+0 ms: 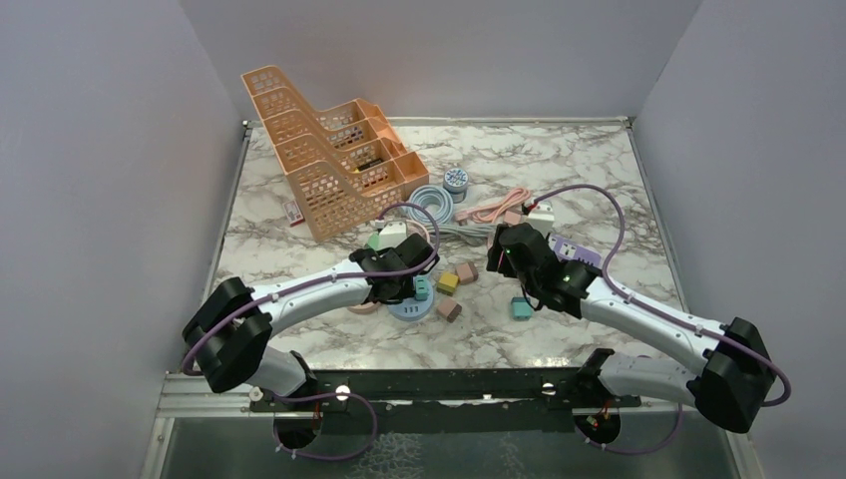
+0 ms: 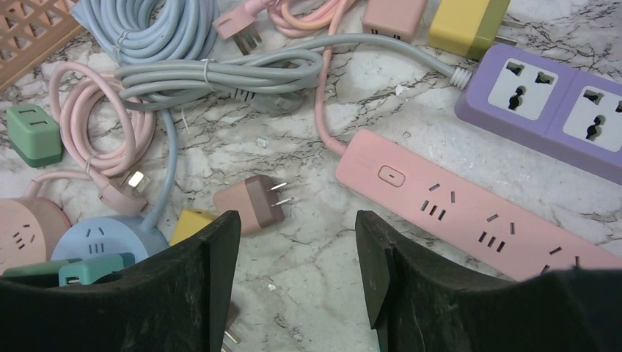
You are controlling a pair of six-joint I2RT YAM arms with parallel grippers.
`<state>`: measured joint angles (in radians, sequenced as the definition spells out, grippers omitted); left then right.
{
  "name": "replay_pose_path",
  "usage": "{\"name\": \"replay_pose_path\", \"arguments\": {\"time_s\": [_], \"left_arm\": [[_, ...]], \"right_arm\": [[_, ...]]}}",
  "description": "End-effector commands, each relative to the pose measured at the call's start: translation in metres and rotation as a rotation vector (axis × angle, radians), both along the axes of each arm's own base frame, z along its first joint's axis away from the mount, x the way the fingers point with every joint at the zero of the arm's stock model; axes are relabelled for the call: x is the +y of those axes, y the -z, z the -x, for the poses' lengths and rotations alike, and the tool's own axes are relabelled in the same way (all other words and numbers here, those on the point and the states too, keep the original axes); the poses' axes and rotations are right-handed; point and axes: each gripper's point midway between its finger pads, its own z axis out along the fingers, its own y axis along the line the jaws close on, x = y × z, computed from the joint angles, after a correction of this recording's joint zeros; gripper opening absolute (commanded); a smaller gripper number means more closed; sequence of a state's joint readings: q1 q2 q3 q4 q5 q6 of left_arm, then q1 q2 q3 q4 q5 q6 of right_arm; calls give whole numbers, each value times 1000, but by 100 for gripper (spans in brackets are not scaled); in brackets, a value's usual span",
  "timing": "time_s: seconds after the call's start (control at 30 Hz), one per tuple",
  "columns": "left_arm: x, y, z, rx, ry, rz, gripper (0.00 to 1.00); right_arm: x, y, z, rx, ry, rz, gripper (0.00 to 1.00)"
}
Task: Insert the plug
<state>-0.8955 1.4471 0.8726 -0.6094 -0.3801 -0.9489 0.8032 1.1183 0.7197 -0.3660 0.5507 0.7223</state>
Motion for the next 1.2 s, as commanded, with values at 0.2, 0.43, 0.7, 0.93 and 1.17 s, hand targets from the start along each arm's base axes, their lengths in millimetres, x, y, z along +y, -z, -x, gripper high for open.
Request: {"name": "replay_pose_path", "arguments": {"time_s": [0.2,0.43,0.7,0.93,1.17], "left_arm": [[40,70,52,203,6,-141,0],[34,70,49,169,44,-158,0],[2,40,37,96,134,-82,0],[-14,32,35,43,215,-23,0],[-29,10,25,-25,237,18,15]], "right_arm": [[1,-8,-8,-32,9,20,59],[-4,-14,-8,-46,26,13,59],[-10,-18,-5,-47,33,14,59],[-6,-19,1,-32,-11,2,59],[14,-18,8,-14,-139,-39,59]]}}
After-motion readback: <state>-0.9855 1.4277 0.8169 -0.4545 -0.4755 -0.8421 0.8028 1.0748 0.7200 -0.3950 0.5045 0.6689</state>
